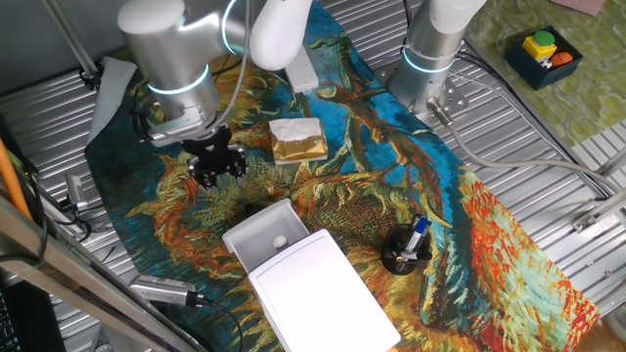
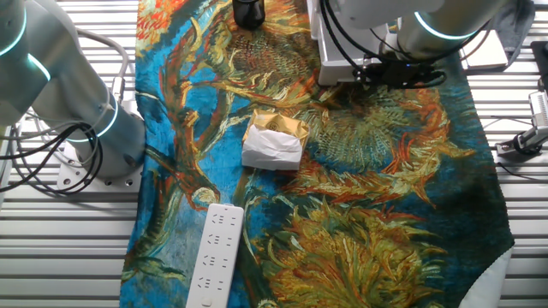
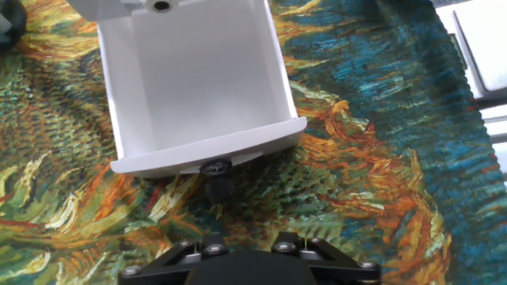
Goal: Grasp the handle and close the drawer
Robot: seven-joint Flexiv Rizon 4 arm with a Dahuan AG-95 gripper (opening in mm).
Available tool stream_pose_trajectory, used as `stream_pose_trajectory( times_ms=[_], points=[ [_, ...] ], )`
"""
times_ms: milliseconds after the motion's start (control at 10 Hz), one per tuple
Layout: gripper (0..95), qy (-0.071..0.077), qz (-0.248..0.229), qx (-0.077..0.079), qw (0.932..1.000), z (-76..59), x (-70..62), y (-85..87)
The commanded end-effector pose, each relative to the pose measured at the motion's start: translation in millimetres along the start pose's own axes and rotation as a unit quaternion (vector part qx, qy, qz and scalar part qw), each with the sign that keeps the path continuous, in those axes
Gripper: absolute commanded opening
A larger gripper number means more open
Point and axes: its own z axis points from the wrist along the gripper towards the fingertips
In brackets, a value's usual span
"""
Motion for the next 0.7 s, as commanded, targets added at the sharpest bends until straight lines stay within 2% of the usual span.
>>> stream_pose_trajectory(
  times_ms=[100,400,700],
  points=[
    [38.0,-0.009,-0.010,-0.008,0.9999,3.6,-2.9,-1.8],
    [38.0,-0.006,-0.019,-0.023,0.9995,9.1,-8.2,-5.1],
    [38.0,-0.007,-0.021,-0.030,0.9993,13.2,-10.7,-5.3]
  ],
)
